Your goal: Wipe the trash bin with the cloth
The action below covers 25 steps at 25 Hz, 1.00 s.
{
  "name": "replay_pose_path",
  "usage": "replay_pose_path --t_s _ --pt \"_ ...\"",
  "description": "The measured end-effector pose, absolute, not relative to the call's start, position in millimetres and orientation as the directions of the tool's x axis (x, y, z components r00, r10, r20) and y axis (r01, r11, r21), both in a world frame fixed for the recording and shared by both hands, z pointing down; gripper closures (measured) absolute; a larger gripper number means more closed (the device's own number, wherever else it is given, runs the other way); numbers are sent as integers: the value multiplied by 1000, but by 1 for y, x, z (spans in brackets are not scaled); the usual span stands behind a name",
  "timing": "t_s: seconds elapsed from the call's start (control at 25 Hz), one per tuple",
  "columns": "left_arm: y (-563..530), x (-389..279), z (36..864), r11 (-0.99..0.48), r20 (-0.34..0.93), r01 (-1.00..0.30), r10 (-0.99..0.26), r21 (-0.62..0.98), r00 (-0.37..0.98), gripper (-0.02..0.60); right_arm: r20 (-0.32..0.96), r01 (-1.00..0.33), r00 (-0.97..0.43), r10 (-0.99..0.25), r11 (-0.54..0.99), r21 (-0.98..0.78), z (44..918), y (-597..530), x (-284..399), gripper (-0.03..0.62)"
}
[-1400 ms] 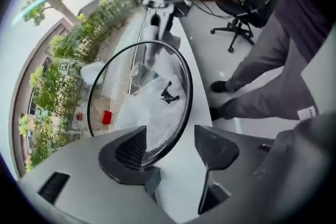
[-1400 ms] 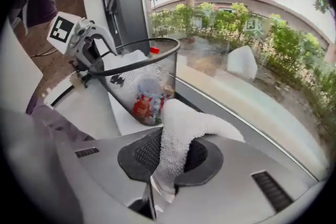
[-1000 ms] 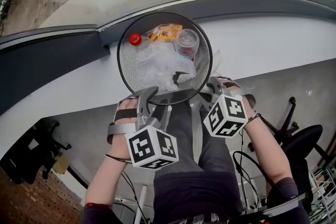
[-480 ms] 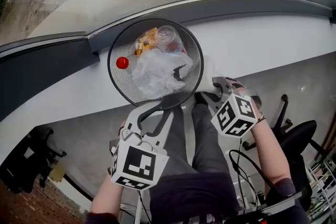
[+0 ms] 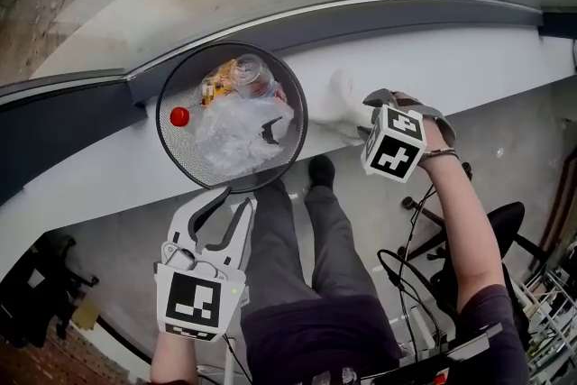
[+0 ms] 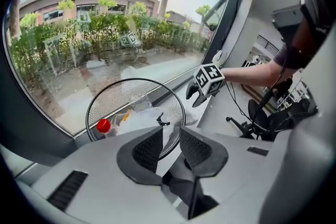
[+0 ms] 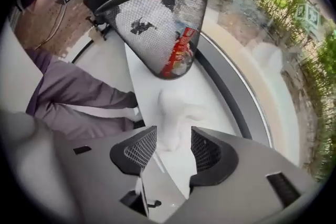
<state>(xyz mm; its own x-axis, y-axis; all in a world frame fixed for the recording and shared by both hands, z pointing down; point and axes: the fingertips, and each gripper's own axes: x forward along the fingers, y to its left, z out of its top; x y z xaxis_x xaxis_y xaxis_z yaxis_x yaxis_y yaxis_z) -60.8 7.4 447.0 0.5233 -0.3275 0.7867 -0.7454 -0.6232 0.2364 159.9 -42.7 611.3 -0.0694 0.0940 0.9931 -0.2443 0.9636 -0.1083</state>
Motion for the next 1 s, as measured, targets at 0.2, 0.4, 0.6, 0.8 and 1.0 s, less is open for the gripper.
replay_pose_path --t_s 0.2,0.4,0.6,0.8,1.0 --pt "16 -60 437 -613 802 -764 -346 200 487 483 989 -360 -119 -84 932 36 569 -84 183 410" --pt "1 -69 373 -547 748 -817 -463 180 475 483 844 -617 -439 -309 786 -34 461 -106 155 411" --pt "-32 -55 258 -553 557 -797 -594 242 581 583 406 -540 -837 -367 673 -506 310 -107 101 413" --pt "-32 -38 159 -551 413 -798 -686 244 600 584 233 -470 -878 -418 662 -584 216 -89 99 594" --pt "-8 -25 102 -570 318 -785 -717 243 620 583 60 -297 -938 -341 705 -644 160 -65 93 595"
